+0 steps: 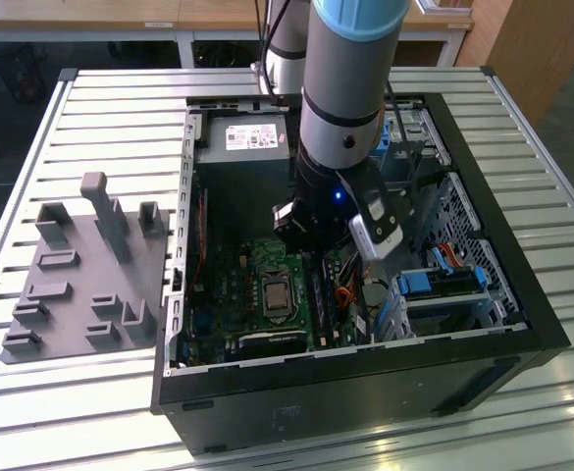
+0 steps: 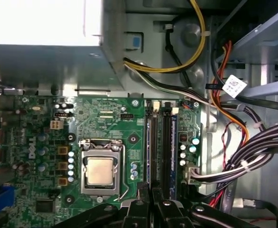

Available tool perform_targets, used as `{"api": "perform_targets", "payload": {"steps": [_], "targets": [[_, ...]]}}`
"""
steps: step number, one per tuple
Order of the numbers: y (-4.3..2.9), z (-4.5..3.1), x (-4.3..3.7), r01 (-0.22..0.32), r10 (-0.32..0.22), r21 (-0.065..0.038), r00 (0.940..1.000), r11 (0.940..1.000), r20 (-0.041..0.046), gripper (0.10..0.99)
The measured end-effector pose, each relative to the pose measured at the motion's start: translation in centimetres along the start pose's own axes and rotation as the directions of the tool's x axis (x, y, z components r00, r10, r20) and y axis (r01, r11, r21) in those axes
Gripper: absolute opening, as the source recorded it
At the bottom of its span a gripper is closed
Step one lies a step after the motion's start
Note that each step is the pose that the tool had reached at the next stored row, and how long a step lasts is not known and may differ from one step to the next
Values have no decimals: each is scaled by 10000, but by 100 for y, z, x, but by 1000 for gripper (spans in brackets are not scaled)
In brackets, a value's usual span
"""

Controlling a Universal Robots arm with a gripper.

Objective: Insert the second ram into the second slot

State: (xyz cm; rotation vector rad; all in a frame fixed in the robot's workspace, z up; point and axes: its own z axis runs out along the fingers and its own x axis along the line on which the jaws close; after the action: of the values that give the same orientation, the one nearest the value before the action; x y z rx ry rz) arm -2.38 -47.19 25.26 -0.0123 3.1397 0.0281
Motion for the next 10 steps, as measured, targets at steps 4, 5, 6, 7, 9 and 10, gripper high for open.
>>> {"api": "perform_targets", "payload": {"steps": [4,5,6,7,9,10], "targets": [[-1,22,-44,-2,2,-1,9999,10000,-115,137],[-1,25,-49,-4,4,-2,9998,10000,-190,137],[-1,26,-56,-5,5,-3,9996,10000,-295,137],[-1,27,-64,-8,8,-3,9991,10000,-419,137],[-2,29,-81,-8,8,-1,9988,10000,-479,137],[-1,32,-92,-8,8,-4,9988,10000,-481,137]]}}
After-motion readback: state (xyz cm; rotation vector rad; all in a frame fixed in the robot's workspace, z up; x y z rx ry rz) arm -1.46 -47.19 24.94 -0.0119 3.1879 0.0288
